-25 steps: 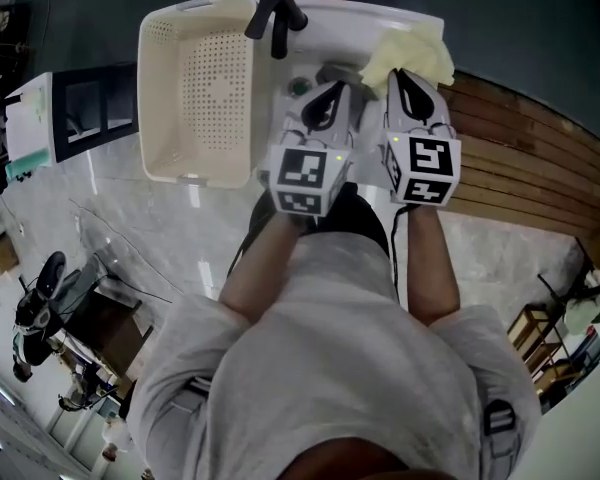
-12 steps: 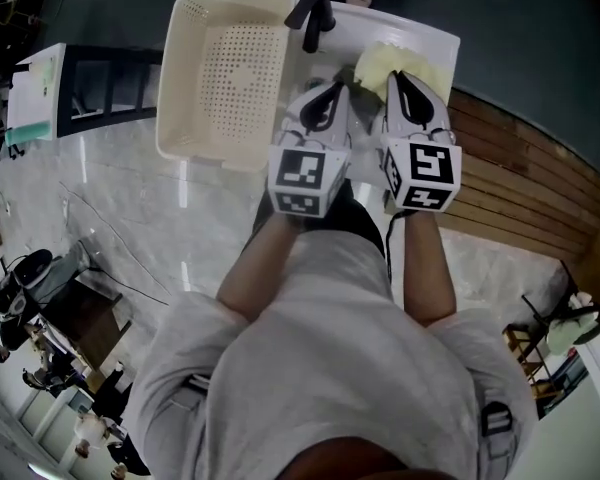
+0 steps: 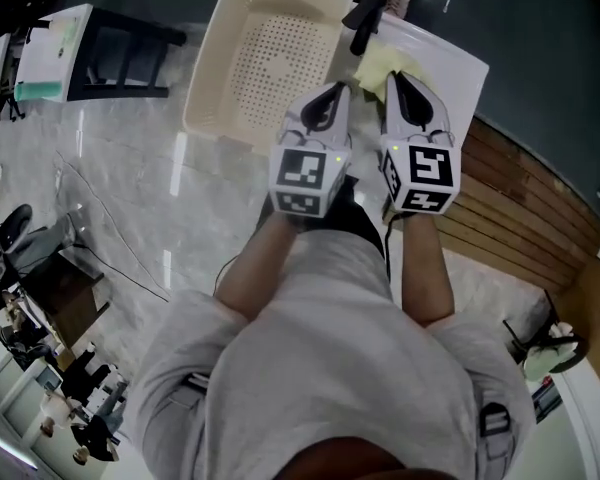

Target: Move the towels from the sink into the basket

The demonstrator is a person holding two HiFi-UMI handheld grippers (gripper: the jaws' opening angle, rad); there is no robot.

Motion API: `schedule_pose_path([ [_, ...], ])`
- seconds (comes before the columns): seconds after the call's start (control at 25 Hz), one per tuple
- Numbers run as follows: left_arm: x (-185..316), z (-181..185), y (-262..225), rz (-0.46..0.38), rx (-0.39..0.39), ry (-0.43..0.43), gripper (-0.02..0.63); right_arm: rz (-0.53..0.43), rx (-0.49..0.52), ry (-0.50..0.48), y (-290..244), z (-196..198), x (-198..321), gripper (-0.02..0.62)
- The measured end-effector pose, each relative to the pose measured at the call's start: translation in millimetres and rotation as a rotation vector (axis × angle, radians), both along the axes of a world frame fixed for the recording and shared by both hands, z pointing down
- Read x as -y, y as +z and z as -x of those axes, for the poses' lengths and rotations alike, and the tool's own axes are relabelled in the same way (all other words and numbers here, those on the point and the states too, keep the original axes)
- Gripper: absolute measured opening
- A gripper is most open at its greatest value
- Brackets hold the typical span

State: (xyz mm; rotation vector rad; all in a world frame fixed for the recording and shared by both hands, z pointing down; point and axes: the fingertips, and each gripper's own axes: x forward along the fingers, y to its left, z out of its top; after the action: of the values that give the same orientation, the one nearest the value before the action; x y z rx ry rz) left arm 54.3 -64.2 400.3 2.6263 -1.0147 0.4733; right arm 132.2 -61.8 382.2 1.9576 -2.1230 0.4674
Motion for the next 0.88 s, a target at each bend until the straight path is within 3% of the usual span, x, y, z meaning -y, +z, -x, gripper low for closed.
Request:
schedule_pose_path([
  [0.88, 35, 95, -12, -0.009, -0.021, -0.169, 0.02, -0.044, -0.021, -0.195, -27, 106, 51, 0.011],
])
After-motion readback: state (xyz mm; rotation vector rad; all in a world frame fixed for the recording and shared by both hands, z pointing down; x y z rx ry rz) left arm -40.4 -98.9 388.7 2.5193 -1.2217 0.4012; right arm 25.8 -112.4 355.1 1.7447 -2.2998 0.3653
